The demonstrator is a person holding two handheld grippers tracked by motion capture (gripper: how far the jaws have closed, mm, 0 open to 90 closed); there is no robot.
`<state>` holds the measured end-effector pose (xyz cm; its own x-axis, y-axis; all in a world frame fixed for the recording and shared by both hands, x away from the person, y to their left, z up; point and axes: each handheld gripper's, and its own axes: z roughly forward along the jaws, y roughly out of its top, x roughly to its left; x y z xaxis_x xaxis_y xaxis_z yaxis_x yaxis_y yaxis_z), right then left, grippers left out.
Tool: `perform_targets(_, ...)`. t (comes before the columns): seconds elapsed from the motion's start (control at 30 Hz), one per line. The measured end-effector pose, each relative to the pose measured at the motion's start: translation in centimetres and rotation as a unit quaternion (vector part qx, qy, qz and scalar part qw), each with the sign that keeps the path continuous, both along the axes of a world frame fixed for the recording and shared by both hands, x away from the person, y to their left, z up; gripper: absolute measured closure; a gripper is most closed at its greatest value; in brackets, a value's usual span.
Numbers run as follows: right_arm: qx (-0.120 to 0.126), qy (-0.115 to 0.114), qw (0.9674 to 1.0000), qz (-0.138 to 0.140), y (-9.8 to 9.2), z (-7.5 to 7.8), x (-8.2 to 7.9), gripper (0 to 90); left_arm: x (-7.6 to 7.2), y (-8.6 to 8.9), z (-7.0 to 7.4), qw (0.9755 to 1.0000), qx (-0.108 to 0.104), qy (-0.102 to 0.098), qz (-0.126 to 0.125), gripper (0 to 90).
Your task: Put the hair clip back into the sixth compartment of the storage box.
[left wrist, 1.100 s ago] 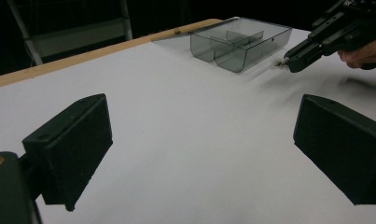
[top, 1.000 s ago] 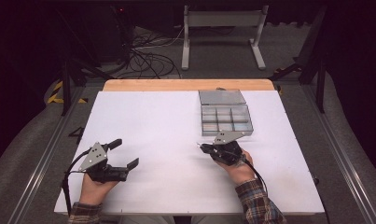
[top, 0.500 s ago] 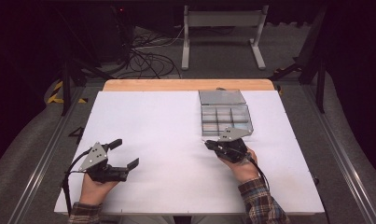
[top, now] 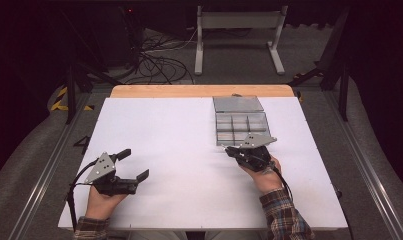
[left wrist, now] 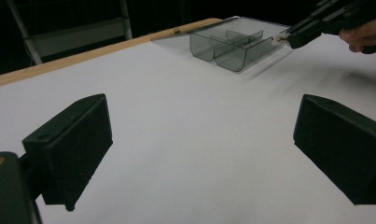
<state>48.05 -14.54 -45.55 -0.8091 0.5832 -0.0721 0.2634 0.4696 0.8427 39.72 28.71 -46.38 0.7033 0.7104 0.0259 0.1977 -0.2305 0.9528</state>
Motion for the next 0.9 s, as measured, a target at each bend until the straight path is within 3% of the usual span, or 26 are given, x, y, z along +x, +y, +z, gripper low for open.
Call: perform_targets(0.9,-0.001,-0.009,0.9989,-0.046,-3.0,0.8,1.4,85.5,0.0,0.0,0.0,1.0,-0.001,-0.001,0.0,4.9)
